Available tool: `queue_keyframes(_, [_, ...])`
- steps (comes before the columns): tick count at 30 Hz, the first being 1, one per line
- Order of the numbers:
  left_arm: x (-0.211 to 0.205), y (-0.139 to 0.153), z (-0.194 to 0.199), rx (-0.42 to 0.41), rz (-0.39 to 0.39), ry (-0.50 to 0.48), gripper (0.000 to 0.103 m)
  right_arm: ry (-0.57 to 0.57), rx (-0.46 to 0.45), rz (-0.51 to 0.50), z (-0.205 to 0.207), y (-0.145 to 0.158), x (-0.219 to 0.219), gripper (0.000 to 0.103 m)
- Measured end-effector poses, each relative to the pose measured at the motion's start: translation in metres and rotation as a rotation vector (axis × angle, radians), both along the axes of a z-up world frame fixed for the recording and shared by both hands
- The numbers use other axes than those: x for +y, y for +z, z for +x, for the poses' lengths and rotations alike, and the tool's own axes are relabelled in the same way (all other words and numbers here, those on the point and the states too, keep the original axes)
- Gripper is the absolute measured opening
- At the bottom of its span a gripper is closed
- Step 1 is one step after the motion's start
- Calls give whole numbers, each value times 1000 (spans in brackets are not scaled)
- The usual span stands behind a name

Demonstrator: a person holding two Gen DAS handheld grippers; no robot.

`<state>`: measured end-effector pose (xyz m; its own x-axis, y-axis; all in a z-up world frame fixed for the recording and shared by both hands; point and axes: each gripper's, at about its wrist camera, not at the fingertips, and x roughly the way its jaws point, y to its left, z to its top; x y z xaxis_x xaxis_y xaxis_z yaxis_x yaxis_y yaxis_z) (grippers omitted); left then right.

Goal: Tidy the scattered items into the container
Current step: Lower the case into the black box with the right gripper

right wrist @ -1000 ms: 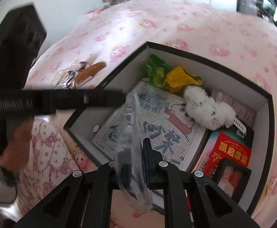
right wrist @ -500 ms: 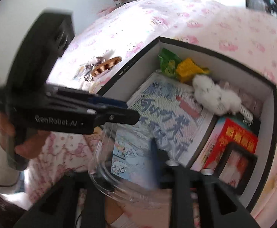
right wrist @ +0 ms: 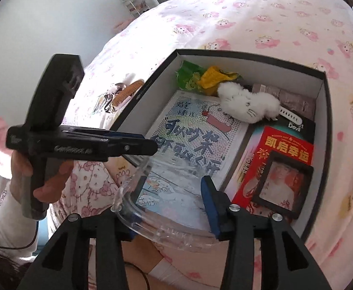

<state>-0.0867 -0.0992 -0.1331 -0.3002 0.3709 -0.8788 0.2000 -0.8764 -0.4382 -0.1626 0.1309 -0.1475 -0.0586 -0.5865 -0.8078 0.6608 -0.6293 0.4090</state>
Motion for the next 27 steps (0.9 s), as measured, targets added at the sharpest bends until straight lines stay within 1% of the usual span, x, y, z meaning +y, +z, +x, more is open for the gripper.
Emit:
queue_keyframes(2, [4, 0, -1, 4, 21, -28, 46, -26, 33, -31, 0, 11, 11, 41])
queue_keyframes(3, [3, -1, -2, 8, 41, -31, 46, -36, 33, -56, -2, 13, 16, 41])
queue_keyframes(4, [1, -1, -3, 9, 78, -22, 46, -41, 35, -70, -4, 13, 17, 39])
queue_keyframes(5, [-4, -4, -6, 2, 121, 0, 46, -40, 41, -66, -4, 11, 16, 32])
queue_keyframes(6, [-8, -5, -8, -4, 147, 21, 46, -41, 54, -46, -4, 7, 13, 26])
queue_keyframes(7, [-12, -6, -11, -4, 150, 49, 46, -51, 72, -15, -4, 3, 9, 16])
queue_keyframes(8, [-14, -4, -13, 3, 123, 65, 46, -69, 88, 1, -5, 1, 6, 13])
queue_keyframes(9, [-15, 0, -13, 19, 94, 70, 46, -93, 100, 7, -8, 1, 4, 12])
queue_keyframes(12, [-22, 13, -12, 71, 87, 85, 46, -141, 125, -34, -22, 12, 1, 9])
queue_keyframes(14, [-28, 21, -13, 99, 62, 105, 46, -158, 163, -19, -34, 23, -11, 8])
queue_keyframes(15, [-31, 24, -14, 113, 41, 113, 46, -156, 203, 6, -38, 27, -21, 8])
queue_keyframes(16, [-34, 29, -15, 133, 20, 123, 46, -126, 259, 51, -39, 29, -37, 8])
queue_keyframes(17, [-37, 31, -15, 146, 15, 126, 46, -81, 294, 84, -38, 27, -50, 8])
queue_keyframes(18, [-40, 34, -15, 165, 22, 129, 46, -48, 304, 103, -36, 23, -58, 8])
queue_keyframes(19, [-40, 35, -14, 179, 32, 129, 46, 8, 288, 124, -34, 15, -70, 8])
queue_keyframes(20, [-41, 35, -14, 191, 42, 122, 47, 51, 252, 121, -30, 6, -77, 8])
queue_keyframes(21, [-40, 35, -13, 199, 50, 110, 47, 70, 214, 110, -29, -2, -80, 9])
queue_keyframes(22, [-40, 33, -12, 198, 52, 108, 47, 78, 182, 90, -25, -9, -82, 11])
queue_keyframes(23, [-39, 31, -11, 198, 55, 112, 47, 79, 179, 75, -23, -12, -83, 13])
queue_keyframes(25, [-44, 33, -1, 215, 62, 150, 47, 69, 181, 70, -20, -13, -82, 13])
queue_keyframes(27, [-48, 37, 9, 238, 86, 182, 47, 49, 140, 39, -23, -15, -80, 14])
